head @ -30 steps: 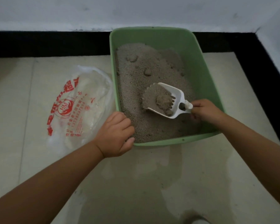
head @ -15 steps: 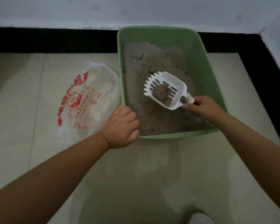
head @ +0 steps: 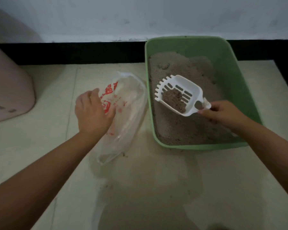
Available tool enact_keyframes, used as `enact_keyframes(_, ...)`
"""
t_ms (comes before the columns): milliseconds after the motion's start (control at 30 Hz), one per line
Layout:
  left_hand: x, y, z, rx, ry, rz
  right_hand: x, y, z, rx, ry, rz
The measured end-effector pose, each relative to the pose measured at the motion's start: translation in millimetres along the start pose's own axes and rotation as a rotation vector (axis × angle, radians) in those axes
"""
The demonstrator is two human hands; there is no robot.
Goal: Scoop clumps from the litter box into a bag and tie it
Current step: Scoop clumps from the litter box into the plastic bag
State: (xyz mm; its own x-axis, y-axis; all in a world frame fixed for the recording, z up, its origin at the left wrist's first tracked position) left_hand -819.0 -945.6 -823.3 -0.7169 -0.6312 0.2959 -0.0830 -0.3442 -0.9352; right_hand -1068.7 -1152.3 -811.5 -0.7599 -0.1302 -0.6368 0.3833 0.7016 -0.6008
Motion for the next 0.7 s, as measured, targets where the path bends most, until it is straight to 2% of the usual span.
enact_keyframes(67,-35,10,-5,-0.281,-0.336,-0.021,-27,10,-3,-0.044,-0.041,-0.029)
enact_keyframes(133,-52,20,-6,-0.43,-0.409,-0.076,-52,23,-4,-0.092,-0.079,-0.077)
enact_keyframes(200,-58,21,-6,-0.435,-0.434,-0.226,-74,40,-1,-0.124,-0.11,-0.174)
enact_keyframes(300,-56,19,-3,-0.367,-0.454,-0.412,-101,71,2,-0.158,-0.141,-0.463)
enact_keyframes(433,-42,16,0,-0.335,-0.41,-0.46,-129,103,-7,-0.044,-0.191,-0.848)
enact_keyframes(533,-41,20,-3,-0.339,-0.386,-0.496,-143,127,-18,-0.063,-0.268,-1.093)
enact_keyframes(600,-41,22,-6,-0.348,-0.38,-0.493,-145,132,-19,-0.05,-0.279,-1.183)
enact_keyframes(700,-43,20,-12,-0.355,-0.399,-0.501,-148,123,-19,0.055,-0.335,-1.26)
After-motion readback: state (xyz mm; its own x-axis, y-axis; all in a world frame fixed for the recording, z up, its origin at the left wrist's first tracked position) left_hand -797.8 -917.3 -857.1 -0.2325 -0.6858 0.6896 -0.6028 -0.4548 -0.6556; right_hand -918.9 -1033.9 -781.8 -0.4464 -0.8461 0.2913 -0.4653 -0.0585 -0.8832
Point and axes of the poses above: each hand's wrist, its own z-axis towards the middle knuckle, its own y-axis out of the palm, x = y × z, the point moved 6 cm from there along z, towards the middle knuckle, and after that the axes turned 4 degrees about y, right-handed, at the moved point
